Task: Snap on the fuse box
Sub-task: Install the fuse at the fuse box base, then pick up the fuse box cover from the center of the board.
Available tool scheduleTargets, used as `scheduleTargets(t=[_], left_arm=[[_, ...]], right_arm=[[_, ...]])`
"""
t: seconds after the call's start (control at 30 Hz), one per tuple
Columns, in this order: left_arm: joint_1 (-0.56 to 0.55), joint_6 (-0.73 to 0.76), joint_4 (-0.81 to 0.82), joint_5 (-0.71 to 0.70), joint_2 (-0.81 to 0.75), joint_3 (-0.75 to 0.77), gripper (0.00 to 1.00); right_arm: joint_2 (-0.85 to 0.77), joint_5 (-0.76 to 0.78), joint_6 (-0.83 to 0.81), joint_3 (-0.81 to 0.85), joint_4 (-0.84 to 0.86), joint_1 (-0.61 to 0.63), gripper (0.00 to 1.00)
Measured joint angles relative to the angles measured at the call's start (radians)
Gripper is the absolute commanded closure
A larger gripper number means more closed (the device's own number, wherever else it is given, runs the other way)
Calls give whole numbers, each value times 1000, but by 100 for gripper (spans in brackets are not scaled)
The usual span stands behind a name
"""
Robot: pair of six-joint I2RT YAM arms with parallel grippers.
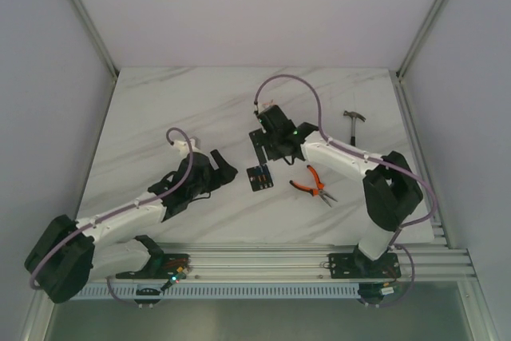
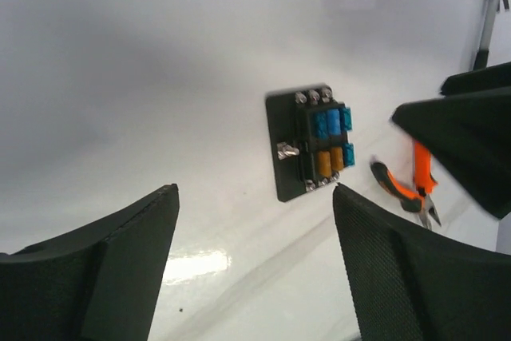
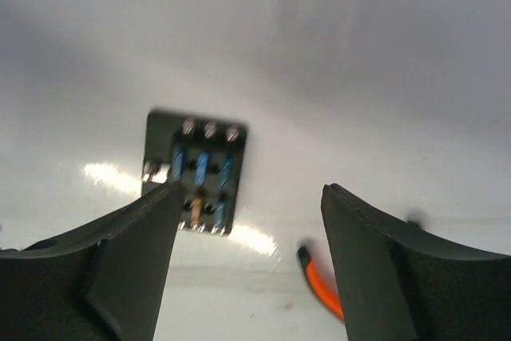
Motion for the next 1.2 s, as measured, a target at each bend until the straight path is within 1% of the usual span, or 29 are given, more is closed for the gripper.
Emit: scheduleTargets(t=[0.07, 0.13, 0.23, 0.43, 0.6, 0.63, 0.7, 0.73, 0.8, 0.87, 0.93, 1.0, 1.1, 1.2], left_arm=[[21, 20, -36, -23, -31, 0, 3], [38, 39, -68, -47, -59, 0, 0], [57, 61, -103, -76, -97, -1, 0], [79, 86, -132, -102, -116, -5, 0], [87, 93, -137, -102, -109, -13, 0], [88, 94, -137, -102, -107, -13, 0], [89, 94, -137, -102, -107, -16, 0], [90, 94, -138, -102, -107, -16, 0], [92, 93, -139, -102, -106, -18, 0], [92, 93, -139, -101, -106, -18, 0], [92, 93, -139, -98, -106, -18, 0], [92, 93, -139, -93, -106, -18, 0], [92, 92, -139, -85, -104, -18, 0], [92, 91, -138, -69, -100, -18, 0]], right_arm=[[12, 7, 0, 26, 23, -33, 20], [46, 13, -1, 62, 45, -66, 18], [118, 17, -3, 111, 80, -96, 16], [272, 19, -16, 201, 116, -95, 14], [361, 32, -16, 267, 129, -95, 16], [371, 40, -16, 275, 130, -95, 17], [383, 50, -16, 286, 132, -95, 24], [386, 55, -16, 288, 134, -95, 29], [389, 64, -18, 288, 134, -95, 42], [389, 69, -19, 288, 133, -95, 52], [390, 74, -17, 288, 134, -95, 59], [390, 77, -20, 288, 133, -95, 62], [381, 80, -19, 278, 133, -93, 62], [331, 84, -16, 225, 117, -82, 62]])
